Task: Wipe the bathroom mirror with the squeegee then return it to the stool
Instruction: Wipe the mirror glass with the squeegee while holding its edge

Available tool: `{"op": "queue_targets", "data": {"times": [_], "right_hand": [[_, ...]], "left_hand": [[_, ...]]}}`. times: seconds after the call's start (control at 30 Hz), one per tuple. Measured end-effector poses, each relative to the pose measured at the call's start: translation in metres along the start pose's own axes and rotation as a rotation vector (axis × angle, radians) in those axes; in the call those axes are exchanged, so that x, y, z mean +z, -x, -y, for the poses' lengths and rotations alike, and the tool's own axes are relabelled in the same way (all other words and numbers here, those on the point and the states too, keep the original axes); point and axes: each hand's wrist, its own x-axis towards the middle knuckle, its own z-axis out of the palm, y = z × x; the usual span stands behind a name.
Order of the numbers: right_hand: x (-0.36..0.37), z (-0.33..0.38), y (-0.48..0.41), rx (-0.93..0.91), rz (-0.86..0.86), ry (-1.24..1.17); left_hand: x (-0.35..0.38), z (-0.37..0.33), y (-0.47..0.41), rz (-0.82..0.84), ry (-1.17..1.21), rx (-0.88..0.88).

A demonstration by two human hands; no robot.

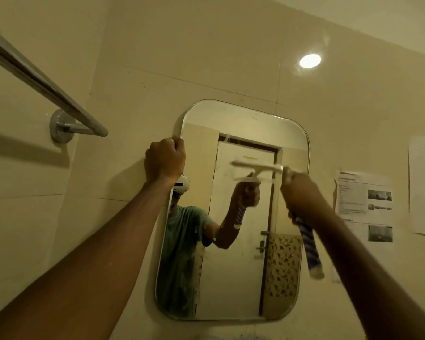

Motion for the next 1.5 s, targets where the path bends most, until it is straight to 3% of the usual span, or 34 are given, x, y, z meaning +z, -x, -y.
{"op": "queue_targets", "data": {"times": [0.17, 0.37, 0.47, 0.6, 0.73, 1.03, 1.33, 1.5], "right_hand": [[0.016, -0.029, 0.033, 0.007, 0.070, 0.052], [-0.037, 0.035, -0.040, -0.032, -0.116, -0.064], [-0.039, 0.045, -0.051, -0.022, -0.126, -0.085], [-0.002, 0.000, -0.016, -0.112, -0.097, -0.022], [0.034, -0.043, 0.029, 0.011, -0.073, -0.115], [-0.003, 0.011, -0.017, -0.074, -0.118, -0.189], [0.060, -0.062, 0.050, -0.045, -0.079, -0.077], [0.045, -0.060, 0.068, 0.045, -0.016, -0.146]], "left_hand": [[-0.004, -0.004, 0.001, 0.004, -0.045, 0.011], [-0.004, -0.003, 0.000, -0.004, -0.021, 0.003], [-0.004, -0.002, -0.001, 0.004, -0.013, 0.005], [-0.005, -0.002, -0.002, 0.040, 0.006, -0.011], [-0.007, 0.000, 0.001, 0.065, 0.013, 0.007], [-0.008, 0.002, 0.009, 0.041, -0.012, 0.016], [-0.008, 0.008, 0.025, 0.053, -0.025, -0.027], [-0.014, 0.013, 0.045, 0.076, -0.062, -0.046]]}}
